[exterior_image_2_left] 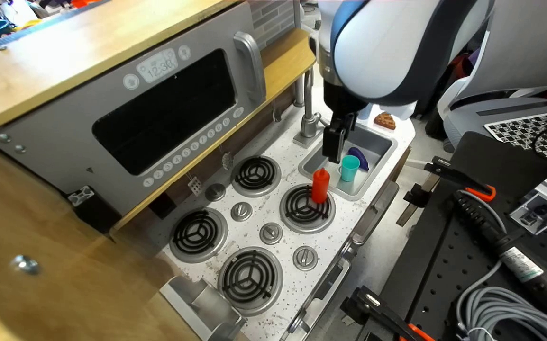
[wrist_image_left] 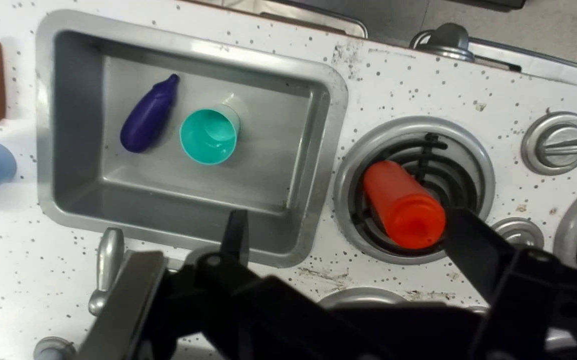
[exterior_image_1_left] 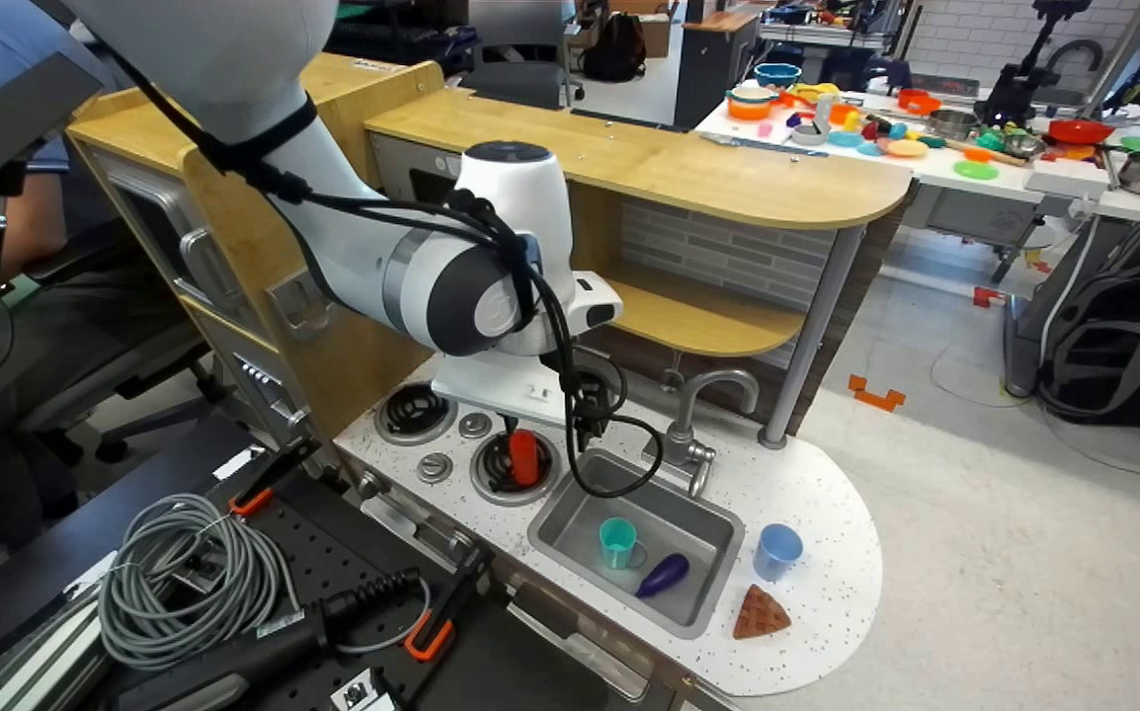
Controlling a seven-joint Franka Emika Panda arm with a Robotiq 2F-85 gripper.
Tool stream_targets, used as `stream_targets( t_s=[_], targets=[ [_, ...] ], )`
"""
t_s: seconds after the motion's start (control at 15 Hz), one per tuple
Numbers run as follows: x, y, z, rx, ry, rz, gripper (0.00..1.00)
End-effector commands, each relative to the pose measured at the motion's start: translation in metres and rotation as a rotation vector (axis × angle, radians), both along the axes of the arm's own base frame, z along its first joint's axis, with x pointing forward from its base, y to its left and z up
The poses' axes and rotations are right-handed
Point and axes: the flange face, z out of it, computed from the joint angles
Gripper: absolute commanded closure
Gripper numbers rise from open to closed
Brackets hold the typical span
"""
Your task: Pick up the sauce bottle from the sink and put it on the stove
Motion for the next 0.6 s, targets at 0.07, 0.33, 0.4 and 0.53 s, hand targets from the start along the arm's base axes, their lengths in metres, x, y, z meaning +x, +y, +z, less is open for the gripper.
stream_targets(
  t_s=[0.07, 0.33, 0.4, 0.53],
  targets=[
    [-0.024, -0.041, 0.050, -0.005, 0.041, -0.044, 0.00],
    [-0.022, -0.060, 0.053, -0.022, 0.040, -0.093, 0.00],
    [-0.025, -0.065, 0.058, -0.024, 0.042, -0.103, 0.00],
    [-0.028, -0.066, 0.061, -0.024, 0.042, -0.106, 0.00]
  ],
)
